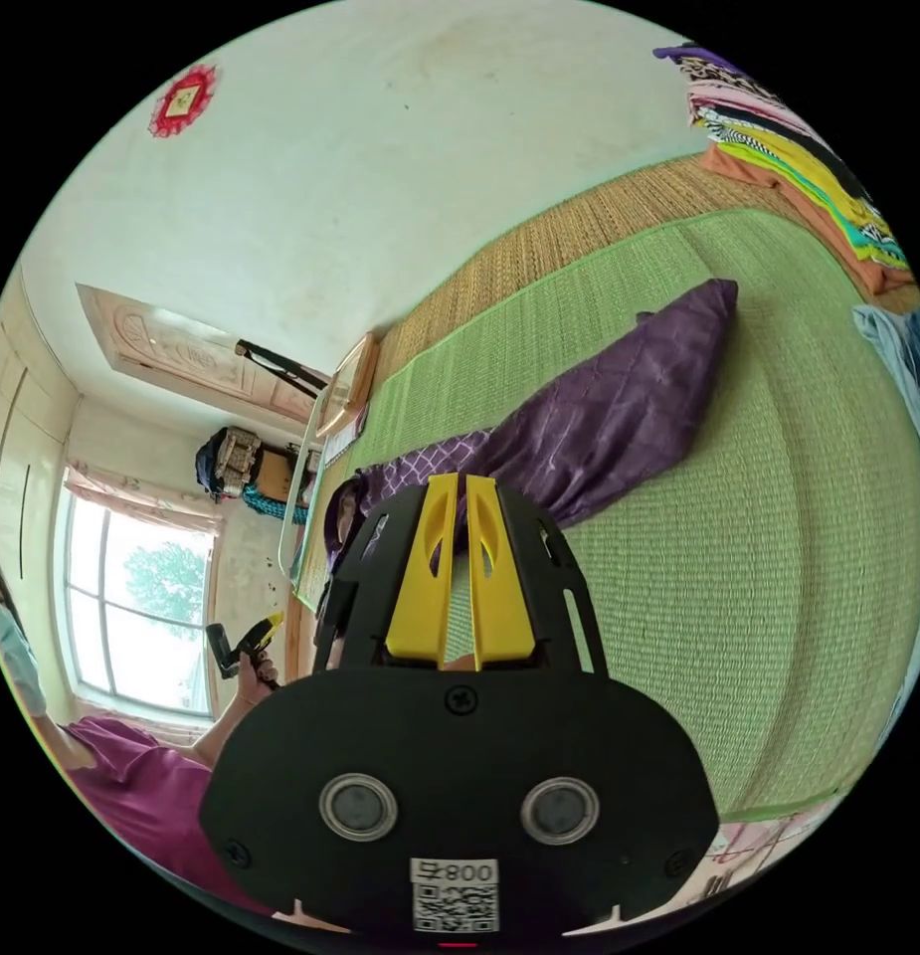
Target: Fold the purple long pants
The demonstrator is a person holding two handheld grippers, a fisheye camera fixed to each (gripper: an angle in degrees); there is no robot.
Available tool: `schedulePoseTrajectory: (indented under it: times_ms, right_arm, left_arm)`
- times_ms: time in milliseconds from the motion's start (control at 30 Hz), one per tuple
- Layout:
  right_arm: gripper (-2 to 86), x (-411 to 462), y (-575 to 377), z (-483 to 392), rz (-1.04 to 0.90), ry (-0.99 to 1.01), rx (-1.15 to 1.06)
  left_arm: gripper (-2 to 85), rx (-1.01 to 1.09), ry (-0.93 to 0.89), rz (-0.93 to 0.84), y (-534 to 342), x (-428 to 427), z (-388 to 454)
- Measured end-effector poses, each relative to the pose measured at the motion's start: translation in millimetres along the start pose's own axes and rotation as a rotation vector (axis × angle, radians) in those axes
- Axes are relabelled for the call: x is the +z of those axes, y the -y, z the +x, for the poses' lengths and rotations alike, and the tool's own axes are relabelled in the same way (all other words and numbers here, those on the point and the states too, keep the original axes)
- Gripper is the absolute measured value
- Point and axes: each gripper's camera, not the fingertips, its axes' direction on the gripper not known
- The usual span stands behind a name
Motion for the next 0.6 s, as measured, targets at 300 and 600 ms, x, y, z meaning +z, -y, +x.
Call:
schedulePoseTrajectory:
  times_ms: [300, 600]
  right_arm:
    - [0.0, 83.9, 38.4, -74.7, -0.089, 0.03, -0.04]
    - [0.2, 119.5, 24.9, -104.7, -0.116, -0.009, -0.013]
  left_arm:
    - [0.2, 0.279, 0.302, -0.336, 92.2, 219.1, 61.0]
    - [0.1, 0.186, 0.698, -0.216, 126.7, 227.2, 25.4]
